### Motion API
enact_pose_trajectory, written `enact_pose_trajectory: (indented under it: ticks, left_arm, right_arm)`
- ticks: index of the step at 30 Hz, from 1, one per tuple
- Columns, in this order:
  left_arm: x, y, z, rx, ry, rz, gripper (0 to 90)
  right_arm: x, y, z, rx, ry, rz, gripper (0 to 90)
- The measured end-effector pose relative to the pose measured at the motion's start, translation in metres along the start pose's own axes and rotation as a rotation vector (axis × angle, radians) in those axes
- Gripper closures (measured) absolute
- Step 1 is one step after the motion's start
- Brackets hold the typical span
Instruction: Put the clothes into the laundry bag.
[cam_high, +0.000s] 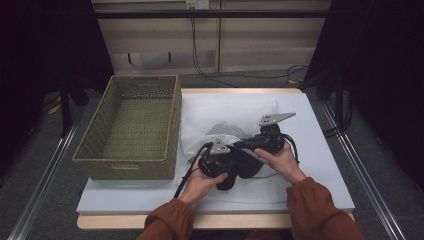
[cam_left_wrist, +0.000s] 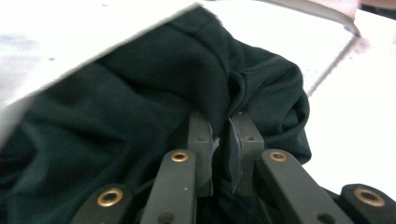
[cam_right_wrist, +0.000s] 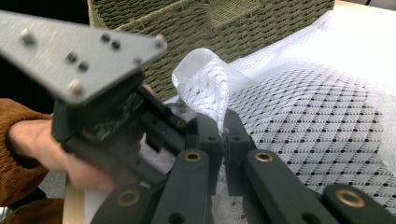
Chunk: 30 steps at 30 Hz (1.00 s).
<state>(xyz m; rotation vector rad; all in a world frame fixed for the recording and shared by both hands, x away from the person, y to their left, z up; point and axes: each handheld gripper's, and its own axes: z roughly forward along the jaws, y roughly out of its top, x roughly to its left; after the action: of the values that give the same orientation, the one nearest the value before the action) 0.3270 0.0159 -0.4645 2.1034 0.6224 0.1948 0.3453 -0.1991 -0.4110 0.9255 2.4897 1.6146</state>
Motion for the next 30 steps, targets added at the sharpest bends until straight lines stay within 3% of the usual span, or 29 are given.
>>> enact_pose_trajectory:
  ticks: [3, 5, 10, 12, 16, 19, 21, 24, 25, 29, 30]
  left_arm:
    - [0.003, 0.001, -0.001, -0.015, 0.024, -0.01, 81.7]
    - [0.005, 0.003, -0.002, -0.054, 0.078, -0.031, 81.9]
    - [0.013, 0.008, 0.0, -0.11, 0.1, -0.078, 82.0]
    - [0.015, 0.01, -0.001, -0.129, 0.117, -0.073, 82.1]
    - [0.018, 0.006, 0.005, -0.093, 0.148, -0.052, 82.0]
    - [0.021, 0.0, 0.013, -0.067, 0.143, -0.062, 81.4]
    - [0.021, -0.003, 0.016, -0.069, 0.117, -0.088, 79.5]
    - [0.02, -0.004, 0.016, -0.055, 0.116, -0.069, 75.3]
    - [0.02, -0.003, 0.013, -0.055, 0.086, -0.082, 71.5]
    - [0.018, -0.005, 0.003, -0.038, 0.055, -0.039, 65.9]
    - [0.017, -0.006, 0.0, -0.049, 0.052, -0.044, 65.9]
  right_arm:
    - [0.001, 0.0, 0.0, 0.002, 0.007, -0.001, 88.6]
    - [0.002, 0.001, -0.001, 0.001, 0.009, -0.009, 88.7]
    - [0.005, 0.002, -0.004, 0.001, 0.016, -0.011, 88.7]
    - [0.005, 0.002, -0.005, -0.001, 0.021, -0.009, 88.7]
    - [0.005, -0.002, -0.007, 0.016, 0.018, -0.011, 88.7]
    - [0.003, -0.008, -0.008, 0.032, 0.015, 0.002, 88.7]
    - [0.003, -0.012, -0.008, 0.045, 0.01, 0.005, 88.7]
    - [0.002, -0.015, -0.009, 0.046, 0.006, 0.005, 88.7]
    - [0.003, -0.018, -0.008, 0.049, 0.007, 0.002, 88.7]
    - [0.002, -0.021, -0.005, 0.065, 0.011, 0.0, 88.7]
    - [0.002, -0.021, -0.005, 0.066, 0.012, 0.004, 88.7]
